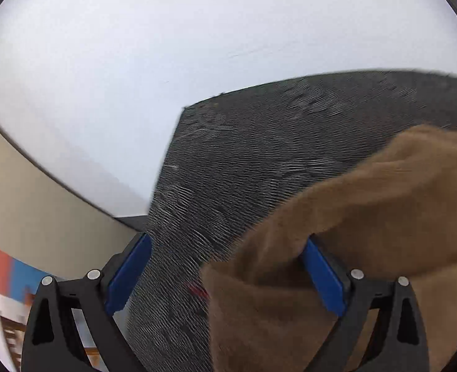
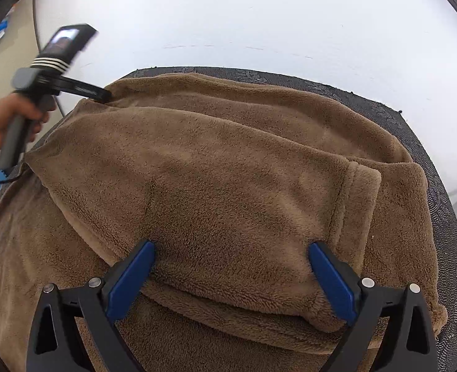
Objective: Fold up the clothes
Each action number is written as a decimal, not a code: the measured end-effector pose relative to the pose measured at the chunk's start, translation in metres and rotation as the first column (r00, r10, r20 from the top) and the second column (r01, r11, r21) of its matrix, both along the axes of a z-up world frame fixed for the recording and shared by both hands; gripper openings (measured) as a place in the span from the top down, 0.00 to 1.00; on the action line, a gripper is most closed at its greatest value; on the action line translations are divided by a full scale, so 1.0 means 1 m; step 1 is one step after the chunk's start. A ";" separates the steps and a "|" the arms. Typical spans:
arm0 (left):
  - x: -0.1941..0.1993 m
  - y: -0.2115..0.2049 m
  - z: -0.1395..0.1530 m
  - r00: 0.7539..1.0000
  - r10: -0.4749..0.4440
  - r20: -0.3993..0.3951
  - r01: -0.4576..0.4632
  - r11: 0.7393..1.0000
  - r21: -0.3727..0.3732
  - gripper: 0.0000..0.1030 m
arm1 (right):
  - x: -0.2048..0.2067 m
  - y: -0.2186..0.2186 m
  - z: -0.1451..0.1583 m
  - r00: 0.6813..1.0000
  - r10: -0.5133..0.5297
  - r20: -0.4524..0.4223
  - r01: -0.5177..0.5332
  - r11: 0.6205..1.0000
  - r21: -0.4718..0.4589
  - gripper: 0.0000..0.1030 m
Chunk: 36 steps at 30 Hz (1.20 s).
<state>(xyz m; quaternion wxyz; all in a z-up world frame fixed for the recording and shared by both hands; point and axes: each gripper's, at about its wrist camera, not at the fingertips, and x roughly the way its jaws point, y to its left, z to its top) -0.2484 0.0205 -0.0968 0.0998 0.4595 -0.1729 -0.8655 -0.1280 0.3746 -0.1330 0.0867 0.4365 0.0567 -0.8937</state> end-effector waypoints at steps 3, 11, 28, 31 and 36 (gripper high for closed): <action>-0.010 -0.012 -0.009 0.999 0.037 0.001 -0.037 0.999 0.027 0.04 | 0.001 0.000 0.000 1.000 0.001 -0.001 -0.001 1.000 0.000 0.02; -0.012 -0.009 -0.003 1.000 0.013 0.014 -0.014 1.000 0.020 0.02 | 0.001 0.004 0.001 1.000 0.008 0.000 -0.008 1.000 -0.019 0.02; -0.030 0.079 0.009 0.943 -0.294 0.158 0.178 0.843 0.508 0.02 | -0.170 0.069 0.030 0.970 -0.174 0.170 0.221 0.924 -0.314 0.01; -0.045 0.078 -0.007 0.957 -0.225 0.182 0.130 0.896 0.425 0.02 | -0.188 0.074 0.013 0.955 -0.250 0.161 0.277 0.944 -0.179 0.01; -0.058 0.074 -0.020 0.962 -0.209 0.178 0.119 0.901 0.418 0.00 | -0.207 0.093 -0.007 0.936 -0.310 0.166 0.332 0.934 -0.132 0.01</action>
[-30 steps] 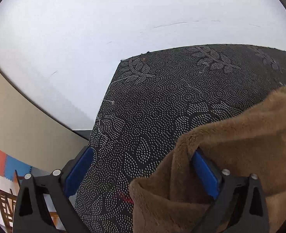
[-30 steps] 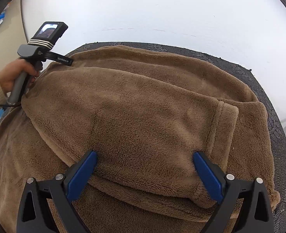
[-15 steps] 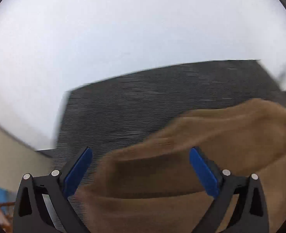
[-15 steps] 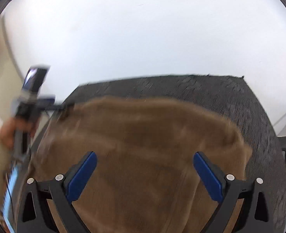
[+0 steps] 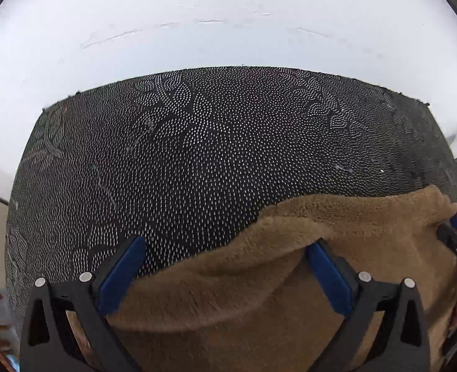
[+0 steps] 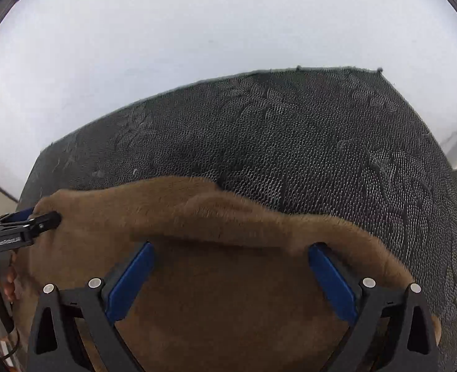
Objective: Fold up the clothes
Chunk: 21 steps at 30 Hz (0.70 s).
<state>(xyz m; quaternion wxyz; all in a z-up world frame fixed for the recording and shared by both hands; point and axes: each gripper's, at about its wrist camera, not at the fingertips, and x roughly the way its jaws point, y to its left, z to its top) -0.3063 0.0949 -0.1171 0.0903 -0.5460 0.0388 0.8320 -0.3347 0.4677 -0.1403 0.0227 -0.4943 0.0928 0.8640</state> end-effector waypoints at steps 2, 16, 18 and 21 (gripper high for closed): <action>0.002 0.005 0.001 1.000 -0.009 -0.017 0.009 1.000 -0.026 0.00 | -0.004 -0.006 -0.001 1.000 -0.029 0.007 0.029 0.998 0.052 0.01; 0.043 -0.035 0.080 0.989 0.010 -0.150 0.002 0.997 0.077 0.00 | 0.045 -0.013 0.047 0.982 -0.075 -0.176 0.085 0.995 0.054 0.01; 0.044 -0.041 0.072 0.997 -0.009 -0.082 0.025 0.981 0.193 0.00 | 0.048 -0.019 0.047 0.988 -0.051 -0.146 0.055 0.998 0.023 0.01; 0.038 -0.039 0.051 0.999 -0.026 0.022 0.018 0.960 0.280 0.00 | 0.046 -0.026 0.035 0.995 -0.033 -0.091 0.031 0.999 -0.023 0.01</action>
